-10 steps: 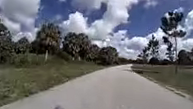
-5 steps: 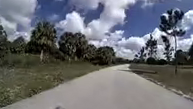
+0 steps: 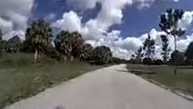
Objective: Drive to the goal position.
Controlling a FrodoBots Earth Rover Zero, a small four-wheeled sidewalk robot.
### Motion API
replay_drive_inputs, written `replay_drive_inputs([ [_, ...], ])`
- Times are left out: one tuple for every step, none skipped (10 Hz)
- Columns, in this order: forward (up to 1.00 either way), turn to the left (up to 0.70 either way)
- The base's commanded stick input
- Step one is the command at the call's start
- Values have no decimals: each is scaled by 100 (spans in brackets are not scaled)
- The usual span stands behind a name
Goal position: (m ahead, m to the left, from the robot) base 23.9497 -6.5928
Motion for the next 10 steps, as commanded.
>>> replay_drive_inputs([
  [70,0],
  [70,0],
  [70,0],
  [70,0],
  [70,0],
  [70,0],
  [70,0],
  [70,0],
  [70,0],
  [70,0],
])
